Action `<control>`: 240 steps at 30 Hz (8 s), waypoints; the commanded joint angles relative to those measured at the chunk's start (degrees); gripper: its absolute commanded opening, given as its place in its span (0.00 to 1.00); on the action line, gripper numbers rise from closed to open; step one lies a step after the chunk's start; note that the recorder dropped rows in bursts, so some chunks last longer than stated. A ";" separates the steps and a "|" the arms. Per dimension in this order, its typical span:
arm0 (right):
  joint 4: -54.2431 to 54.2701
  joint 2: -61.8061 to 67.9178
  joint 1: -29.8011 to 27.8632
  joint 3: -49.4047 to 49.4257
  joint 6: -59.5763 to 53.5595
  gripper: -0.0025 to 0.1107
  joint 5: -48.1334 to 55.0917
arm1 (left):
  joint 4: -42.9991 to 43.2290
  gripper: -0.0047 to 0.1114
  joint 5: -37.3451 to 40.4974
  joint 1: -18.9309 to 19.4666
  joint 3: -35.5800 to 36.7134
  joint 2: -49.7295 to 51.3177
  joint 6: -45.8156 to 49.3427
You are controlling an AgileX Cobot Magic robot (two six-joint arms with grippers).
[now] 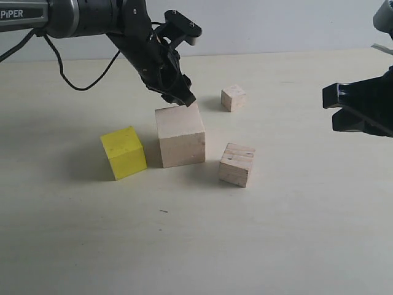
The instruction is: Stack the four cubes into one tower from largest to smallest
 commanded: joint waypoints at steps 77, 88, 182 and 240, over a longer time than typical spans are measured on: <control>0.01 -0.10 0.24 -0.18 -1.48 0.02 -0.47 | -7.73 0.51 1.47 1.12 -0.36 -0.07 14.35; 0.01 -0.10 0.24 -0.18 -1.48 0.02 -0.47 | -9.69 0.48 2.76 1.12 -0.36 0.48 15.88; -0.15 -0.10 0.24 -0.18 -6.13 0.02 0.07 | -12.07 0.70 1.25 9.64 29.00 -18.30 30.15; 0.20 -0.10 0.24 -0.18 -6.02 0.02 -0.18 | -8.92 0.04 28.32 -0.07 -4.19 -14.28 33.79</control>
